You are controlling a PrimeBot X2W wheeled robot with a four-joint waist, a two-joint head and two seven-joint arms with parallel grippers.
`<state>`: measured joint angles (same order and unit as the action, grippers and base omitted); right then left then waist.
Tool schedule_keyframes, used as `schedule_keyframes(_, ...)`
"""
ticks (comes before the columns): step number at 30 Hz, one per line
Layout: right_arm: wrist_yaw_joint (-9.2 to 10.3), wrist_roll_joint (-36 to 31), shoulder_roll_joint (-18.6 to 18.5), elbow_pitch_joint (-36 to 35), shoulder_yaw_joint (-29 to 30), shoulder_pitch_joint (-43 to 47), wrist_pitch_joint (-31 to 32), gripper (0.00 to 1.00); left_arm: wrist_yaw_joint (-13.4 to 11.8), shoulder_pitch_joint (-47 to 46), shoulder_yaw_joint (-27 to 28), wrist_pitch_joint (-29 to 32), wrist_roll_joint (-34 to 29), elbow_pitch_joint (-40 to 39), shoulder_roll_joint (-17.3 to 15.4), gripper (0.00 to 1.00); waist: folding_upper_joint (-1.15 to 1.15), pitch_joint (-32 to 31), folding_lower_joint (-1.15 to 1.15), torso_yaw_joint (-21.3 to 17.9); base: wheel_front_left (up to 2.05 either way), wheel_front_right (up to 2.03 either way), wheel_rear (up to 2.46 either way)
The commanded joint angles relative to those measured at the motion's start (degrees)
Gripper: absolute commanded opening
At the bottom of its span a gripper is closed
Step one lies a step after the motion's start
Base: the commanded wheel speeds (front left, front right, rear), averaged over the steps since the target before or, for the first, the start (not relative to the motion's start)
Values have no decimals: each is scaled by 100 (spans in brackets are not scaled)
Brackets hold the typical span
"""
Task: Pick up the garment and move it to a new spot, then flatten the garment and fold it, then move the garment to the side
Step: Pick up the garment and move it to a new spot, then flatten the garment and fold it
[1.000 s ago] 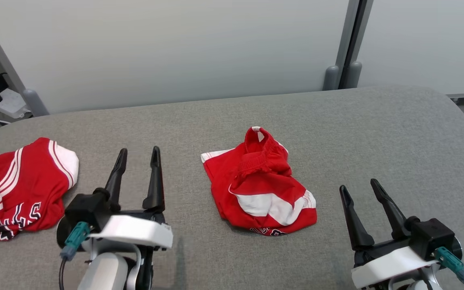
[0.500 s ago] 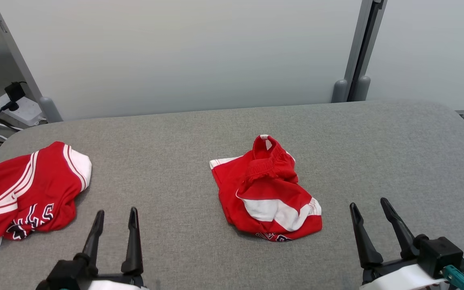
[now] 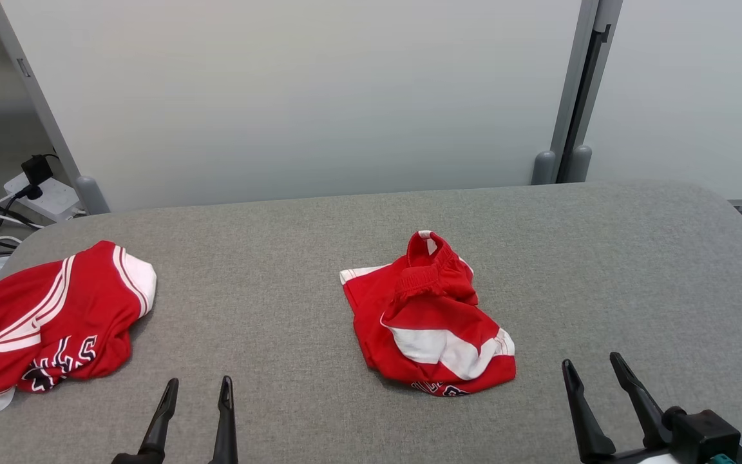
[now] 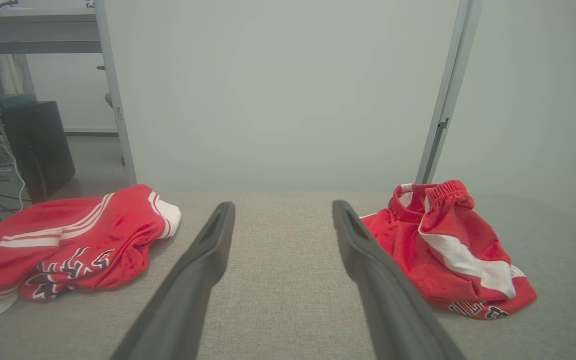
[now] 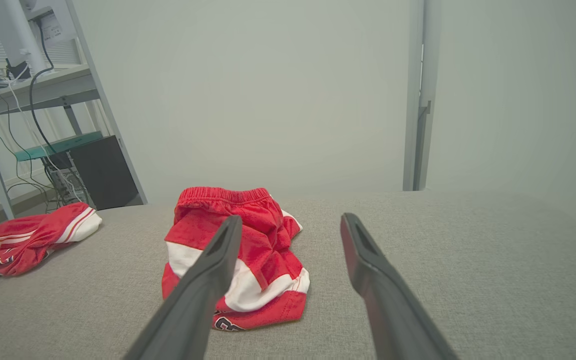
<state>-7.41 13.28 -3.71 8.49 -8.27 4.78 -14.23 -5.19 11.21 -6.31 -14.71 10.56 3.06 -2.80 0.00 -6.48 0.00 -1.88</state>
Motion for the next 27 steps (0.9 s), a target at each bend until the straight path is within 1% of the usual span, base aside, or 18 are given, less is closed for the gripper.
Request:
schedule_keyframes(1,-8,26,-59,-142,-137,-121,-77,100,-72,-185,168,-29,-38,-176,-9,100,0,-1,0,-1,0,0,0)
schedule_keyframes(7,-8,22,-48,-41,-124,-94,-77,100,-150,-167,117,-29,-71,-275,-9,100,0,2,0,-41,0,0,0)
schedule_keyframes(12,-8,31,-40,-12,-154,-101,-77,100,-113,-236,137,-29,-66,-219,-9,100,0,16,0,-62,0,0,0)
schedule_keyframes(27,-8,81,-39,35,-217,-111,-77,100,-148,-276,199,-29,-32,-247,-8,100,0,16,0,-33,0,0,0)
